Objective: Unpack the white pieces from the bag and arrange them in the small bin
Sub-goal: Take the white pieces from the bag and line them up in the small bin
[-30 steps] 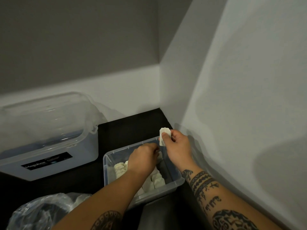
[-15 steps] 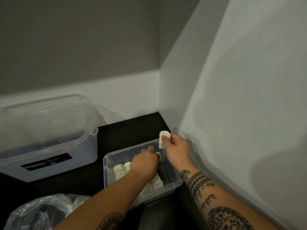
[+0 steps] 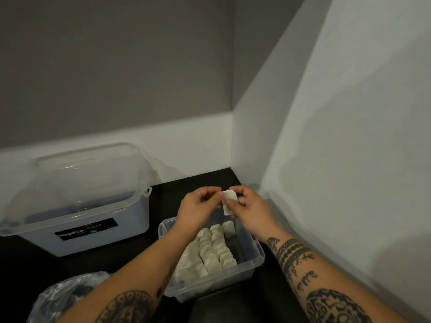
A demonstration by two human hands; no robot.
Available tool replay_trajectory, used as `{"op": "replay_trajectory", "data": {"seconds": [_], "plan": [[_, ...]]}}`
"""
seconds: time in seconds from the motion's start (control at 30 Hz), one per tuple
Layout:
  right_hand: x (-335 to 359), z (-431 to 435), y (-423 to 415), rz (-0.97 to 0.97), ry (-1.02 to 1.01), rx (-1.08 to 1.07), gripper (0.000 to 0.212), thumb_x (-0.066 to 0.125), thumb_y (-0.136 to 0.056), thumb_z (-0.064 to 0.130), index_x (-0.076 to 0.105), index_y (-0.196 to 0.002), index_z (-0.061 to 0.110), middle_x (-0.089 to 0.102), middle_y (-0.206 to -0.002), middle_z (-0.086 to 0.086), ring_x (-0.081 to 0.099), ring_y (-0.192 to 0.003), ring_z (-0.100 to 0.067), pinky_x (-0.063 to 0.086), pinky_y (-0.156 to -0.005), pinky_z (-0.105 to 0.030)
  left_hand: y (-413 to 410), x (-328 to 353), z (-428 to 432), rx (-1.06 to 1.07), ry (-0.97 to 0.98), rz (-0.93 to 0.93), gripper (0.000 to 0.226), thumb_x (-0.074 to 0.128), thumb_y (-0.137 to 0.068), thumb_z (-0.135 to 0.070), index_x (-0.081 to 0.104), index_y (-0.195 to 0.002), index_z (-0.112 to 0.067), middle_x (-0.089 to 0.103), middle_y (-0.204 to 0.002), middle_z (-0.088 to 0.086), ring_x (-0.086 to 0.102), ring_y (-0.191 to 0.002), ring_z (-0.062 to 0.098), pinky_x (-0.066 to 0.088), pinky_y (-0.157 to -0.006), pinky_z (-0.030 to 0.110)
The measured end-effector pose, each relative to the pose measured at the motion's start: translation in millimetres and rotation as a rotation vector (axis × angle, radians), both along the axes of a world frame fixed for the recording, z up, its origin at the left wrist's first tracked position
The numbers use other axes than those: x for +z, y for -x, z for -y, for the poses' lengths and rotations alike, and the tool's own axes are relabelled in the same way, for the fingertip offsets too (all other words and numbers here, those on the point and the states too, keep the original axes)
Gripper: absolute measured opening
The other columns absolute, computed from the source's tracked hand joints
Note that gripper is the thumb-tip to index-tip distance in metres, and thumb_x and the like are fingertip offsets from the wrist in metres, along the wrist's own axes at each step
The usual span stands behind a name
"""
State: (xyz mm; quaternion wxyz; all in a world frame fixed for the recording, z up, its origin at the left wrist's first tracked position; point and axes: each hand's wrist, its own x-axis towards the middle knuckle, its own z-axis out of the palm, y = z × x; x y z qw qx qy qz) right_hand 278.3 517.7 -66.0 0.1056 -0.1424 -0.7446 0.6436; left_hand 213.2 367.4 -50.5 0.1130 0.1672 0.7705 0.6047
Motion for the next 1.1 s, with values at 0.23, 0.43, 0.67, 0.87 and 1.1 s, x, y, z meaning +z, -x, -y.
{"op": "replay_trajectory", "data": {"seconds": [0.23,0.43,0.67,0.87,1.1], "plan": [[3.4,0.8,-0.8,0.009,-0.097,0.117,0.041,0.068,-0.097,0.022,0.053,-0.135,0.023,0.078,-0.092,-0.006,0.075,-0.088,-0.015,0.06,-0.077,-0.026,3.4,9.1,4.7,-0.103,0.043,-0.063,0.009,0.076,-0.092,-0.023,0.08,-0.099,-0.023,0.077,-0.082,-0.008,0.067,-0.071,-0.003,0.05,-0.066,0.014],[-10.2,-9.4,-3.2,-0.033,-0.047,-0.157,0.015,0.063,-0.1,0.03,0.064,-0.114,0.03,0.074,-0.105,0.008,0.069,-0.101,-0.005,0.055,-0.093,-0.027,2.1,-7.5,7.5,-0.013,0.19,-0.014,0.006,0.079,-0.089,-0.026,0.079,-0.095,-0.028,0.076,-0.083,-0.01,0.069,-0.073,-0.001,0.056,-0.068,0.022],[-31.6,-7.8,-4.0,0.11,-0.086,-0.246,0.013,0.055,-0.104,0.03,0.06,-0.115,0.031,0.063,-0.108,0.015,0.062,-0.106,-0.008,0.051,-0.092,-0.026,-3.3,-46.1,-8.9,-0.028,0.45,-0.048,0.009,0.075,-0.092,-0.028,0.068,-0.088,-0.031,0.073,-0.081,-0.007,0.071,-0.074,0.007,0.058,-0.067,0.023],[-36.6,-13.2,1.3,0.226,-0.102,-0.169,0.037,0.041,-0.108,0.038,0.055,-0.139,0.024,0.056,-0.125,0.01,0.051,-0.113,-0.006,0.042,-0.101,-0.028,-3.4,-68.2,-30.5,-0.055,0.571,-0.083,0.004,0.07,-0.096,-0.027,0.07,-0.092,-0.027,0.069,-0.084,-0.008,0.064,-0.074,0.001,0.044,-0.061,0.011],[-43.1,-14.1,-0.6,0.296,-0.15,-0.081,0.038,0.041,-0.108,0.041,0.054,-0.138,0.023,0.057,-0.113,0.01,0.052,-0.101,-0.004,0.041,-0.087,-0.025,-5.0,-81.1,-39.9,-0.034,0.609,-0.074,0.005,0.069,-0.096,-0.027,0.073,-0.092,-0.028,0.072,-0.086,-0.007,0.067,-0.075,0.004,0.058,-0.075,0.027]]}}
